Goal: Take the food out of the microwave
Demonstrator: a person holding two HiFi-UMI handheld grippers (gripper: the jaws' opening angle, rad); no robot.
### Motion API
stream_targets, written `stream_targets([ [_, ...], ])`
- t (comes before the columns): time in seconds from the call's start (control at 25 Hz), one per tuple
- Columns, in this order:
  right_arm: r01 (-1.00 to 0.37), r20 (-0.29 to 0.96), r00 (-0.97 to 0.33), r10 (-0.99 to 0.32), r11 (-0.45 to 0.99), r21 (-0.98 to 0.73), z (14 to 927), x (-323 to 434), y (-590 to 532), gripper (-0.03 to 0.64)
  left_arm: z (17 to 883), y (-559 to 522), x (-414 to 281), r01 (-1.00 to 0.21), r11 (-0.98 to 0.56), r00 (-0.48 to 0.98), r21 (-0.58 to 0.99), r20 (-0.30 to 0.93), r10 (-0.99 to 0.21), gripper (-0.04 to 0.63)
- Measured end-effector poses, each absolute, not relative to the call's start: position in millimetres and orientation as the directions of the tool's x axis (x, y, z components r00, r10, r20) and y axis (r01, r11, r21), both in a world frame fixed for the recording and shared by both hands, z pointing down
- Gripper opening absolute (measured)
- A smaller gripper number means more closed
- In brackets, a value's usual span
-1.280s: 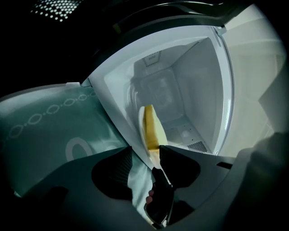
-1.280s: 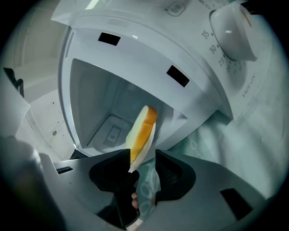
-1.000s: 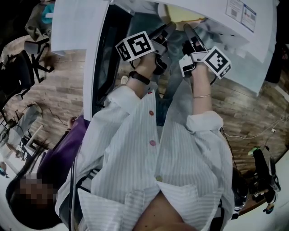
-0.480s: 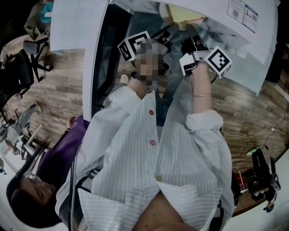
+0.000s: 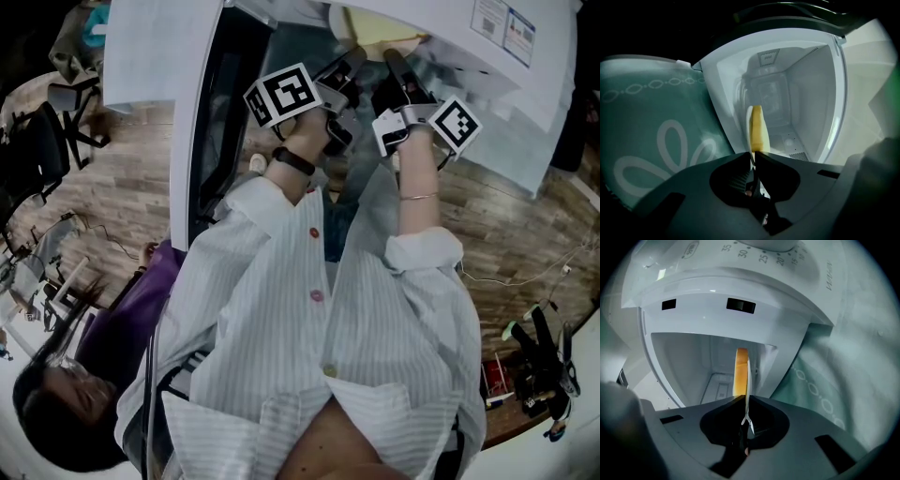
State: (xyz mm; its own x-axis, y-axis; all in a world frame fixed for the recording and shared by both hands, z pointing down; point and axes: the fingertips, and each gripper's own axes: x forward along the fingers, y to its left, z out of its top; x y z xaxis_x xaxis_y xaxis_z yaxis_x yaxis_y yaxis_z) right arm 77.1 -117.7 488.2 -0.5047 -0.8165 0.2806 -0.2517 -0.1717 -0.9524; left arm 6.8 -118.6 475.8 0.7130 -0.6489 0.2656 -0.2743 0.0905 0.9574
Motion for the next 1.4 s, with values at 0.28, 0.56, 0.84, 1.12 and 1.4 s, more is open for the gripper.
stream_targets([
  [0.28, -0.206, 0.269, -0.502, -0.822, -0.188, -0.960, 489.4, 75.8, -117.7, 0.041, 477.4, -119.1, 5.2, -0.260, 0.113, 0.704, 0.959, 0.268, -0.658, 0.031],
  [0.56, -0.185, 0.266, -0.499, -0.825, -0.198, -0.963, 491.6, 76.2, -116.7, 0.040, 479.7, -118.2, 5.5, -0.248, 0.127, 0.703, 0.960, 0.269, -0.658, 0.028],
  [0.84, -0.174, 0.260, -0.498, -0.827, -0.198, -0.965, 491.1, 75.8, -115.6, 0.040, 478.8, -117.6, 5.4, -0.246, 0.125, 0.706, 0.961, 0.266, -0.657, 0.026],
  [1.12, -0.180, 0.256, -0.496, -0.830, -0.190, -0.965, 484.7, 74.8, -114.7, 0.040, 472.6, -116.7, 4.0, -0.243, 0.117, 0.706, 0.963, 0.258, -0.660, 0.026],
  [1.4, -0.179, 0.255, -0.490, -0.833, -0.190, -0.965, 483.3, 75.3, -115.9, 0.040, 471.1, -118.2, 4.2, -0.244, 0.116, 0.706, 0.963, 0.258, -0.659, 0.026],
])
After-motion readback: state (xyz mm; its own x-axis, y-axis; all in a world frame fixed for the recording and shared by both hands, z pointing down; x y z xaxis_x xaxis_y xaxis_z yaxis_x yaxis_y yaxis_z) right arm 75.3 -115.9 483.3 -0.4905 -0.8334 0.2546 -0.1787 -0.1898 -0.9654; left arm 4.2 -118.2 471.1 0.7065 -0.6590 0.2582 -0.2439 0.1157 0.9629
